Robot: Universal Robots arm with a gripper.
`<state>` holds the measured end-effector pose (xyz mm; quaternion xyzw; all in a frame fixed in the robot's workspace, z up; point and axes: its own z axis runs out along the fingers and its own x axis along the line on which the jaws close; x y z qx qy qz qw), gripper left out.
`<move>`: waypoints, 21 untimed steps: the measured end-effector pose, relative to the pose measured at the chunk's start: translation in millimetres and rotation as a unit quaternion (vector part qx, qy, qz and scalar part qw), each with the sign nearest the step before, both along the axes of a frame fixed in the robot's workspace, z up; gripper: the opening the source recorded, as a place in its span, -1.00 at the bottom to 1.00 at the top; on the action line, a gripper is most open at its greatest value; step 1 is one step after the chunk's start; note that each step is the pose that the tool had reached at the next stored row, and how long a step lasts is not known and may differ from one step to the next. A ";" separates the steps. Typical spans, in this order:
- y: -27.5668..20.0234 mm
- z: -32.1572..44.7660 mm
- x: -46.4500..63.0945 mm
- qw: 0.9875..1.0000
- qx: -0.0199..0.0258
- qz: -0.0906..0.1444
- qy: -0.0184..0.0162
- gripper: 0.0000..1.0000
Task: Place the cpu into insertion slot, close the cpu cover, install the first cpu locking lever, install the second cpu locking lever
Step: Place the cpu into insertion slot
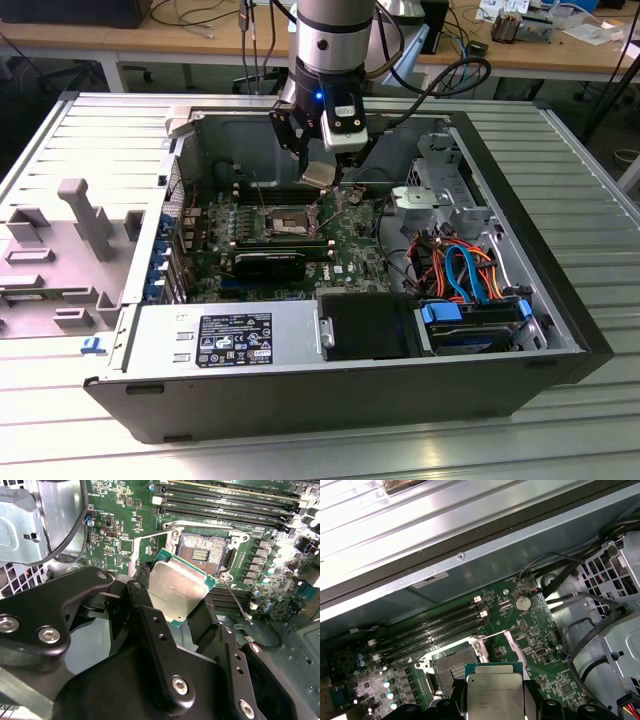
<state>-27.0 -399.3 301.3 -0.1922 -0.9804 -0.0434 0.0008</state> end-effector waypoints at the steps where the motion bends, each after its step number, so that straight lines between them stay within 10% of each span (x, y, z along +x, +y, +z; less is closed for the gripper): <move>1: 0.0 0.0 0.0 1.000 0.000 0.000 0.000 0.09; 21: 0.0 -0.4 0.0 1.000 0.000 -0.008 0.000 0.09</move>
